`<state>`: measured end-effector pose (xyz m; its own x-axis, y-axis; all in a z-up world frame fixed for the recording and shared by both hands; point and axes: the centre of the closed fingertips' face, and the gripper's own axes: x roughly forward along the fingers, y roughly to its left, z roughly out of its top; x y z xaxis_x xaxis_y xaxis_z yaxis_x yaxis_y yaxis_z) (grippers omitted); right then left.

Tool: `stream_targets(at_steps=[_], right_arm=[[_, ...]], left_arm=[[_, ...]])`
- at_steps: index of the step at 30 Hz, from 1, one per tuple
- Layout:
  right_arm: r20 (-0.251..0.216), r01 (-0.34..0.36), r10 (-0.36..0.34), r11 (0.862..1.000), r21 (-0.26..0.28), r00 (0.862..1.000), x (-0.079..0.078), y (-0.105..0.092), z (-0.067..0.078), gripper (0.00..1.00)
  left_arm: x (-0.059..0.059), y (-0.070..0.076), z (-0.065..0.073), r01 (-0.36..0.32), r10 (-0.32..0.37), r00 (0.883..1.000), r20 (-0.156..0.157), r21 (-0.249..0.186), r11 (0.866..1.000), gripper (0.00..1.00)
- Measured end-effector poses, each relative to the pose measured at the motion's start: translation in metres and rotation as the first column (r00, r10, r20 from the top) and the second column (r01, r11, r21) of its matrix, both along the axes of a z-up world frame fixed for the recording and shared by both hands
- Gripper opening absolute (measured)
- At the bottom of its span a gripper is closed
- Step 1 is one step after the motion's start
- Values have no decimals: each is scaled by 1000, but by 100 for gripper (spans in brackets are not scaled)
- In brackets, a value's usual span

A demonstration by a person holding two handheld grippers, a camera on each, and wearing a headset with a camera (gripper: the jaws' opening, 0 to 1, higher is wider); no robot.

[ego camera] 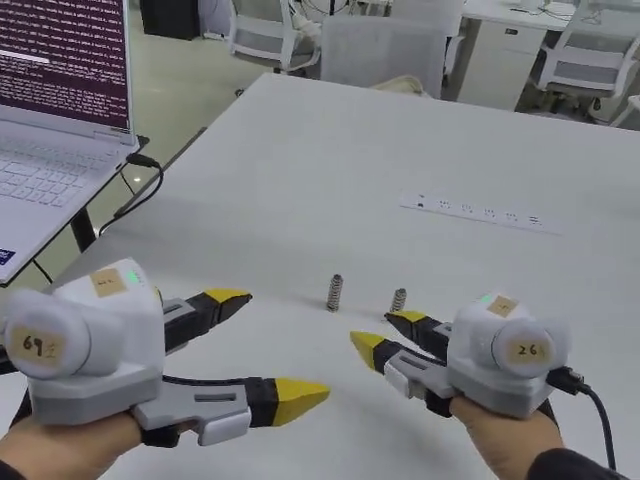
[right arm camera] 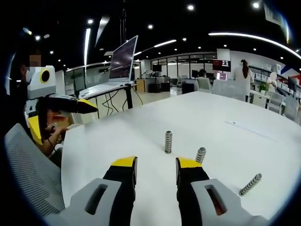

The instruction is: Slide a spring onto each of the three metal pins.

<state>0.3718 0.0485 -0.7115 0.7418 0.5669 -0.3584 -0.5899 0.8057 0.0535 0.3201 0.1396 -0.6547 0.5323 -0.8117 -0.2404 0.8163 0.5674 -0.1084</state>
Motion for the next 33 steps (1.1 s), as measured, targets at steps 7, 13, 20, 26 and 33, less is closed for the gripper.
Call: stream_targets(at_steps=[7, 13, 20, 26, 33], right_arm=[[8, -30, 30, 999, -16, 1000, -15, -26, 22, 37], [32, -23, 23, 1000, -17, 999, -26, -48, 41, 43], [78, 47, -45, 999, -17, 996, -34, -87, 58, 46], [85, 104, -102, 994, -20, 991, -38, -119, 59, 53], [69, 142, -138, 989, -50, 988, -45, -150, 47, 63]], left_arm=[[3, 5, 7, -26, 26, 1000, 15, 6, 1000, 75], [4, 0, 11, -29, 28, 999, 22, 17, 999, 76], [9, -2, 12, -26, 25, 999, 24, 25, 999, 76], [16, -9, 11, -13, 12, 1000, 28, 28, 1000, 76], [21, -12, -4, -5, 5, 1000, 0, 36, 999, 76]])
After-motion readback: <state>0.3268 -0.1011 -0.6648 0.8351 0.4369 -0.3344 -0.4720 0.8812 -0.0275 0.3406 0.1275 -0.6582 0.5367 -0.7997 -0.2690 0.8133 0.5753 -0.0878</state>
